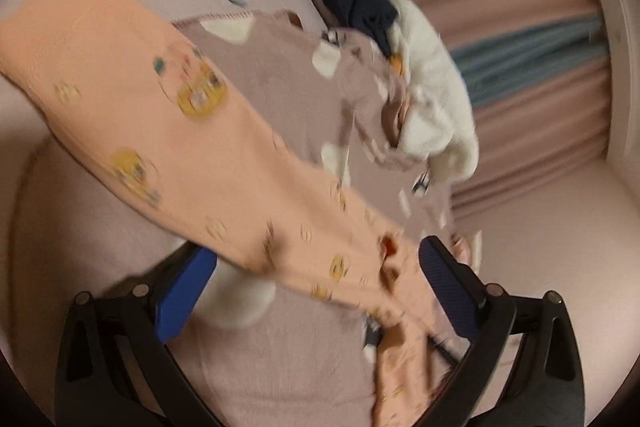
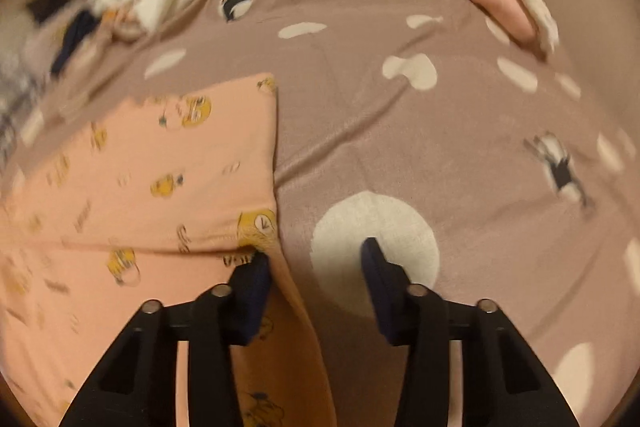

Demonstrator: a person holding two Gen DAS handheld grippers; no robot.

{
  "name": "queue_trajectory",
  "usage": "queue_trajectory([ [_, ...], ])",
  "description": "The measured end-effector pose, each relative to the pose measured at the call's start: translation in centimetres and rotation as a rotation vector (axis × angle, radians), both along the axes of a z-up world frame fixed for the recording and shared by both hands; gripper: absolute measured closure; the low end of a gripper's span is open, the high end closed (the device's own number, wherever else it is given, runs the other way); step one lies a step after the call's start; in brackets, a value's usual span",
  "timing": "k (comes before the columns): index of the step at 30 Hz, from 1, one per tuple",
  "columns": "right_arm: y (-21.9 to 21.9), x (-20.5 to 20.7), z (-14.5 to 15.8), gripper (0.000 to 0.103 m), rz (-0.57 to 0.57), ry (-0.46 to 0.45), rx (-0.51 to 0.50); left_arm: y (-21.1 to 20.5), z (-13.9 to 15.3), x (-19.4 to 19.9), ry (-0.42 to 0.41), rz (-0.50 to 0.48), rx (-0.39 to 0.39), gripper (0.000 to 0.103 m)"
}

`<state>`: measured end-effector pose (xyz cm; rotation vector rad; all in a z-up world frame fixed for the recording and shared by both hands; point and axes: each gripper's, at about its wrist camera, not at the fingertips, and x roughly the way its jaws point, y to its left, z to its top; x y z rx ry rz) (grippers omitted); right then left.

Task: Fold small clothes

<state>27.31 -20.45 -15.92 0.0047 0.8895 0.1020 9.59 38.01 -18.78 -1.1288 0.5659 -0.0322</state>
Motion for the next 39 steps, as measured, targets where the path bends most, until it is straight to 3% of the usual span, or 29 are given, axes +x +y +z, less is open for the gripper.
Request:
queue_trajectory([
  [4,0.0,-0.3,-0.1,0.076,0.002,-0.022,0.018,3.1,-0.4,-1.4,-0.038,0.155,-0.089,0.015],
  [6,0.0,-0.4,-0.1,0.076,-0.007,-0.025,0.035,4.2,-0.2,-1.9,-0.020,0.180,-0.063,0.021],
  [10,-0.7,-0.6,-0.7,0.076,-0.012,-0.031,0.083,5.4,0.3,-2.9,0.053,0.269,0.076,0.031],
  [14,-0.6,-0.6,-1.0,0.076,-0.015,-0.038,0.078,6.1,0.0,-3.3,0.056,0.342,0.065,0.039],
  [17,-0.4,-0.5,-0.9,0.076,-0.015,-0.037,0.061,6.2,-0.1,-2.1,0.196,0.346,0.194,0.073],
  [18,-0.4,-0.5,-0.9,0.076,-0.014,-0.036,0.063,6.3,-0.2,-1.7,0.244,0.348,0.238,0.091],
  [19,-0.5,-0.5,-1.0,0.076,-0.014,-0.036,0.067,6.5,-0.5,-1.9,0.258,0.351,0.252,0.096],
  [23,-0.7,-0.5,-1.1,0.076,-0.016,-0.041,0.082,7.2,-1.0,-2.9,0.242,0.400,0.188,0.097],
  [27,-0.6,-0.7,-1.2,0.076,-0.017,-0.049,0.077,5.9,0.6,-2.4,0.280,0.410,0.321,0.099],
  [29,-0.7,-0.7,-1.2,0.076,-0.017,-0.049,0.089,5.1,1.7,-2.2,0.253,0.408,0.370,0.099],
  [34,-1.0,-0.7,-1.3,0.076,-0.018,-0.051,0.117,3.2,3.8,-2.3,0.201,0.408,0.425,0.099],
  [39,-0.7,-0.6,-1.3,0.076,-0.016,-0.052,0.090,1.3,4.6,-0.5,0.173,0.369,0.409,0.099],
])
